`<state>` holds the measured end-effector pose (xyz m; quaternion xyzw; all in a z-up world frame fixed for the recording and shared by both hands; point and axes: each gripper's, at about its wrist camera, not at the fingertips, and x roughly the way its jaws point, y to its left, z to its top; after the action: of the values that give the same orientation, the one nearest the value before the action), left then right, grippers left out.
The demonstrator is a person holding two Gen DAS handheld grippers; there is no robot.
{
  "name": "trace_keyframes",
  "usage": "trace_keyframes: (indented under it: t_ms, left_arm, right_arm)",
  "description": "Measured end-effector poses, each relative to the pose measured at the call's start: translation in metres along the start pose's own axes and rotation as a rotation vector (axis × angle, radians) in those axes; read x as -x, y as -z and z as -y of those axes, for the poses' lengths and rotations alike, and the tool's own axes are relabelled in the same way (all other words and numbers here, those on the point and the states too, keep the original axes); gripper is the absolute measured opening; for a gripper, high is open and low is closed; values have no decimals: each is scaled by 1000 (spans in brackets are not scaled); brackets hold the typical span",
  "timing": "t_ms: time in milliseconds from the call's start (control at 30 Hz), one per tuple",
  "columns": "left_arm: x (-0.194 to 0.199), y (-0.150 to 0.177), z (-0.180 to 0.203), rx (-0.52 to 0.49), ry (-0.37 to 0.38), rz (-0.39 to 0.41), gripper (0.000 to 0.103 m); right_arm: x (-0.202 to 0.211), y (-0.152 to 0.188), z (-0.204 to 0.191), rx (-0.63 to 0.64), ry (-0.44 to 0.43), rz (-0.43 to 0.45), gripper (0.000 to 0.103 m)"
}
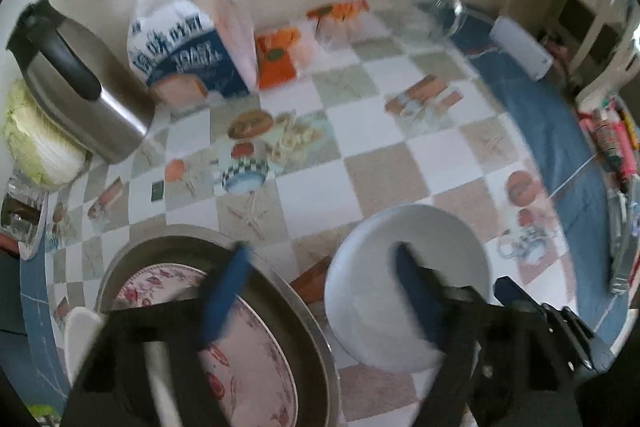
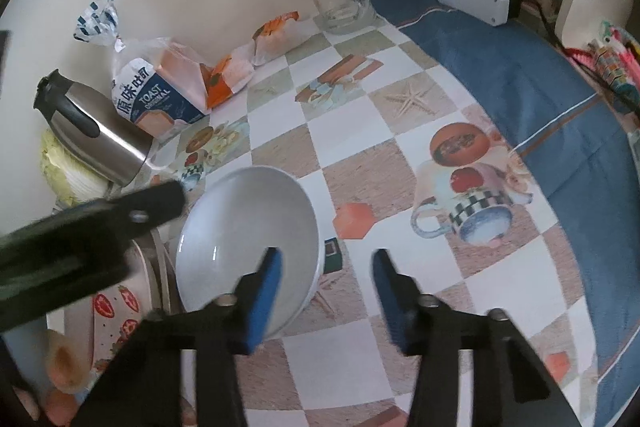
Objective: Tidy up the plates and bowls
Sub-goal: 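Move both open tools to the rim of the white round bowl, then close both tools on the white round bowl rim, then lift the white round bowl with both tools and lower it onto the stacked bowls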
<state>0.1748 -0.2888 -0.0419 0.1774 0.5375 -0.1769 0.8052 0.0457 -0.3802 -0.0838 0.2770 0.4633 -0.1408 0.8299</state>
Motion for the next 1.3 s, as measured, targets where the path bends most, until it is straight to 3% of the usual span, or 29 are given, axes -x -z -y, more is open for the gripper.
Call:
trace_keyframes:
  t_ms: [133, 167, 200, 367, 667, 1000, 1167, 1300]
  left_arm:
    - [-17, 4, -4, 20, 25, -20, 45]
    - [-18, 4, -3, 13, 24, -26, 34]
    - [-21, 4, -3, 16, 41, -40, 30]
    - [-29, 8, 8, -6, 72, -66, 19]
    - [-33, 21, 19, -6, 130, -86, 12]
    - [-30, 27, 9, 43, 179, -70, 10]
    - [-8, 27, 1, 75, 198, -14, 10]
    - [25, 27, -10, 102, 205, 57, 10]
  right_arm:
    - [-5, 0, -4, 6, -15, -6, 24]
    - [-6, 1, -4, 5, -17, -7, 20]
    - [-7, 1, -3, 0, -18, -8, 16]
    - [-6, 0, 4, -16, -20, -3, 15]
    - [1, -4, 27, -74, -19, 14, 15]
    - [-3, 1, 23, -59, -23, -9, 10]
    - [8, -2, 14, -32, -21, 11, 10]
    - [39, -11, -2, 3, -44, 77, 10]
